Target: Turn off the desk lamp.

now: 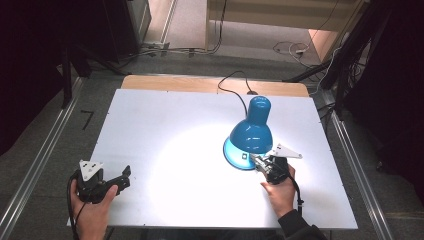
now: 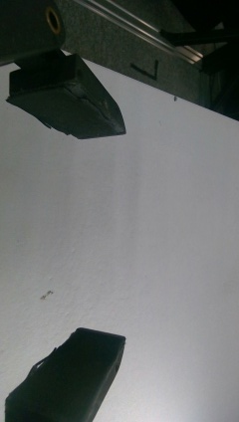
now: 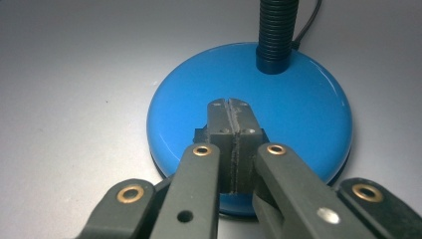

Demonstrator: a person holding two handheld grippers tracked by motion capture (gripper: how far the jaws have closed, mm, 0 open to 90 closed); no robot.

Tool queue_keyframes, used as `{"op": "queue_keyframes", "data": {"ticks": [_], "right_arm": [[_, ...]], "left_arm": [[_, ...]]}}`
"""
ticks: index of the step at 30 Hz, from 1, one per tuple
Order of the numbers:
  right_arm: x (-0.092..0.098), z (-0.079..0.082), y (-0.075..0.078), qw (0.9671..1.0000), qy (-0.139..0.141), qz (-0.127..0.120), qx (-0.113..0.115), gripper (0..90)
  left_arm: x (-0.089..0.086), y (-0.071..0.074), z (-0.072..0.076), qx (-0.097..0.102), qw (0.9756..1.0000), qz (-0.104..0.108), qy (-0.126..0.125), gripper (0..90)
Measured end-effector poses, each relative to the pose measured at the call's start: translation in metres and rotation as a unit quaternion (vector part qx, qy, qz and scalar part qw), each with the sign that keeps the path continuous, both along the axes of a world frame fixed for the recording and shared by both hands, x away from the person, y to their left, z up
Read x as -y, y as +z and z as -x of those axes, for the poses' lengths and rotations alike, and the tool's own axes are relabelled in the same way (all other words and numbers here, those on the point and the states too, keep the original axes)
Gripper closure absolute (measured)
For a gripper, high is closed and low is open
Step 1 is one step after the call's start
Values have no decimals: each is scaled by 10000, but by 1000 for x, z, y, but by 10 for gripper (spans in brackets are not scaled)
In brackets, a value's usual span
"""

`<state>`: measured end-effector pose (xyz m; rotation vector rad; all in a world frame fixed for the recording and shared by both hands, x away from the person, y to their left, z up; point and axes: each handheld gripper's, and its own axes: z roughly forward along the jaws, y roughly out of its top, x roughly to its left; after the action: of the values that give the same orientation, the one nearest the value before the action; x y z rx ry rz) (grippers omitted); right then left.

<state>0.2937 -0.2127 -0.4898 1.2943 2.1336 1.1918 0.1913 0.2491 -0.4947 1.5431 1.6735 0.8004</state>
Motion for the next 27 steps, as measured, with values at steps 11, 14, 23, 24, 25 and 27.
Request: {"op": "queue_keyframes", "data": {"ticks": [11, 14, 23, 24, 25, 27], "right_arm": [[-6, -4, -5, 9999, 76, -3, -73, 874], [-7, -5, -7, 9999, 76, 0, -90, 874], [-10, -8, -11, 9999, 111, 13, -95, 875], [-10, -8, -11, 9999, 107, 19, -84, 876], [-10, -8, -12, 9999, 107, 10, -79, 876], [-10, -8, -12, 9999, 128, 49, -30, 879]], "left_arm": [[-1, 0, 0, 12, 10000, 31, 5, 68], [-1, 0, 0, 6, 10000, 29, -4, 68], [-1, 0, 0, 5, 10000, 33, -1, 68], [-1, 0, 0, 5, 10000, 33, -2, 68], [-1, 0, 0, 6, 10000, 36, 1, 68], [-1, 0, 0, 21, 10000, 44, -6, 68]]}}
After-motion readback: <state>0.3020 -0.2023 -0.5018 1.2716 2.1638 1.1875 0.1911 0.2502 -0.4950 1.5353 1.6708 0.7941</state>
